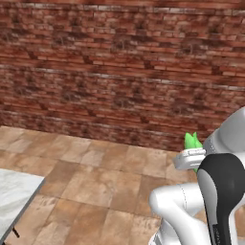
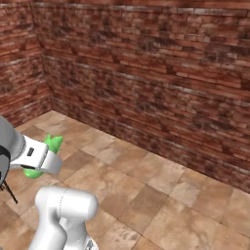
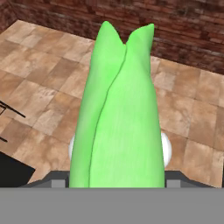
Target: Gather the sweet potato and corn from the fridge and place them on a tray on the dining counter. Then gather the fish and steak from the fridge and place them on the other tray.
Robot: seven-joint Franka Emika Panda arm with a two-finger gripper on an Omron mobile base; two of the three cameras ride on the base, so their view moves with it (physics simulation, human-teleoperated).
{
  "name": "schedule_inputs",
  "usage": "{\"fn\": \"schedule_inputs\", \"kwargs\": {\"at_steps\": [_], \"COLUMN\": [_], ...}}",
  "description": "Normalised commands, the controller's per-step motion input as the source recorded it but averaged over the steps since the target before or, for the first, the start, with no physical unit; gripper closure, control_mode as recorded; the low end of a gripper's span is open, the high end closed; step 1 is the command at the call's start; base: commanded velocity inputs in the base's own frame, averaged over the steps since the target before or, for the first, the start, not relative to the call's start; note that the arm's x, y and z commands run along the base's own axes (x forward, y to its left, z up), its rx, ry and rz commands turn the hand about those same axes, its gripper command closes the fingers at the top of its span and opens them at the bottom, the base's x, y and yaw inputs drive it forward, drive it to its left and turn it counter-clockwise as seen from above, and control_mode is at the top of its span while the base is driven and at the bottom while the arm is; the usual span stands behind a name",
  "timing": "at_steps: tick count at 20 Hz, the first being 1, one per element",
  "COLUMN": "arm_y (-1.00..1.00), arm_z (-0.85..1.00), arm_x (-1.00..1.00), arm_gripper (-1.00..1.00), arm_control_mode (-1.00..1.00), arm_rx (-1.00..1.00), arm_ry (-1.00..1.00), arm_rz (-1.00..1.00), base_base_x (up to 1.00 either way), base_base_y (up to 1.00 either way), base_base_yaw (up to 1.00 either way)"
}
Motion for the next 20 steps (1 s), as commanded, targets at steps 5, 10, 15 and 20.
{"fn": "schedule_inputs", "kwargs": {"at_steps": [5,10,15,20], "arm_y": [0.00,0.00,0.00,0.00], "arm_z": [0.00,0.00,0.00,0.00], "arm_x": [0.00,0.00,0.00,0.00], "arm_gripper": [1.00,1.00,1.00,1.00], "arm_control_mode": [1.00,1.00,1.00,1.00], "arm_rx": [0.00,0.00,0.00,0.00], "arm_ry": [0.00,0.00,0.00,0.00], "arm_rz": [0.00,0.00,0.00,0.00], "base_base_x": [0.89,0.92,0.94,0.92], "base_base_y": [-0.33,-0.29,-0.22,-0.11], "base_base_yaw": [0.32,0.33,0.38,0.45]}}
